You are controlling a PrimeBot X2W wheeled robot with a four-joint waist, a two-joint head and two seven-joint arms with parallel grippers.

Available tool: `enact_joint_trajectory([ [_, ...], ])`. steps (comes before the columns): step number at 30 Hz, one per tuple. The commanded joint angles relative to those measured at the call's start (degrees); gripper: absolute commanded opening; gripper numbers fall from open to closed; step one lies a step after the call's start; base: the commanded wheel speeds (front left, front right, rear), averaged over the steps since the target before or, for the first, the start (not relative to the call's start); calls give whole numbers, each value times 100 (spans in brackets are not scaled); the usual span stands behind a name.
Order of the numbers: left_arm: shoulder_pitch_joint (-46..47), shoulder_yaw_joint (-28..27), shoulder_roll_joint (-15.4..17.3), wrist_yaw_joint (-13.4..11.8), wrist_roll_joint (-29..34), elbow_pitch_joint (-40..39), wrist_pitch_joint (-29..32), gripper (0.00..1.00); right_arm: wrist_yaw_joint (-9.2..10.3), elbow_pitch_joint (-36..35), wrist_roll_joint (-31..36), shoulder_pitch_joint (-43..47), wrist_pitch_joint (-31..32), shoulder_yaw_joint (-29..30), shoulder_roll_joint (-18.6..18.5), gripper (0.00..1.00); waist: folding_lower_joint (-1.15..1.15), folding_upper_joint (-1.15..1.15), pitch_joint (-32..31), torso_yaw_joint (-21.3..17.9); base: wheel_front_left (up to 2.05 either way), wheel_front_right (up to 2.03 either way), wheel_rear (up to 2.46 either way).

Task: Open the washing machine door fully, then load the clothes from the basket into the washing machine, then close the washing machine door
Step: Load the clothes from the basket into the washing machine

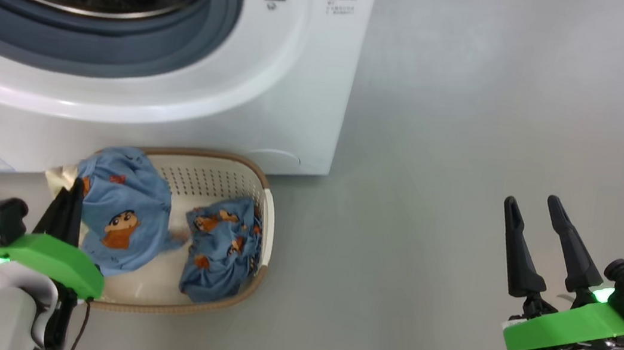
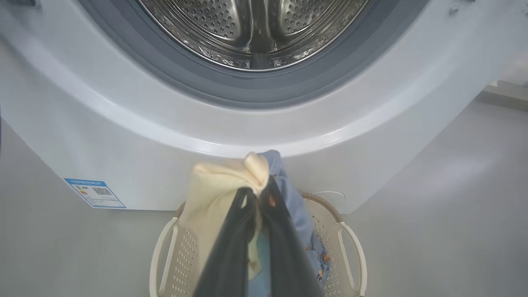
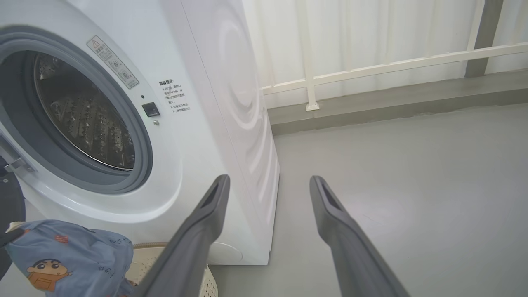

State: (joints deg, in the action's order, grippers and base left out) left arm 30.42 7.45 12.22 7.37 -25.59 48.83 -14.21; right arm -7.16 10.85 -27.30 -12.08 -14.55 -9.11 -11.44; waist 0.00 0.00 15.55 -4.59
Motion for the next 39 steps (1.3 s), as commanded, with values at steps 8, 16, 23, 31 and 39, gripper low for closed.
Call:
enact_joint_trajectory([
  [8, -667, -573, 84, 9, 336, -1065, -78, 0, -33, -98, -51, 302, -45, -60, -156, 100, 0, 0, -479, 90, 0, 0, 0],
  [16, -1356, -902, -66, 10, 655, -1969, -78, 0, -33, -110, -53, 529, -45, 13, -183, 100, 0, 0, -677, 96, 0, 0, 0],
  [23, -1919, -1150, -288, -13, 876, -2648, -79, 0, -33, -107, -57, 618, -45, 36, -177, 100, 0, 0, -758, 88, 0, 0, 0],
  [31, -2267, -1284, -469, -13, 1014, -3067, -79, 0, -33, -141, -55, 671, -45, 94, -160, 100, 0, 0, -739, 109, 0, 0, 0],
  [39, -2307, -1361, -553, -7, 1033, -3153, -79, 0, -33, -168, -48, 644, -45, 103, -141, 100, 0, 0, -627, 73, 0, 0, 0],
])
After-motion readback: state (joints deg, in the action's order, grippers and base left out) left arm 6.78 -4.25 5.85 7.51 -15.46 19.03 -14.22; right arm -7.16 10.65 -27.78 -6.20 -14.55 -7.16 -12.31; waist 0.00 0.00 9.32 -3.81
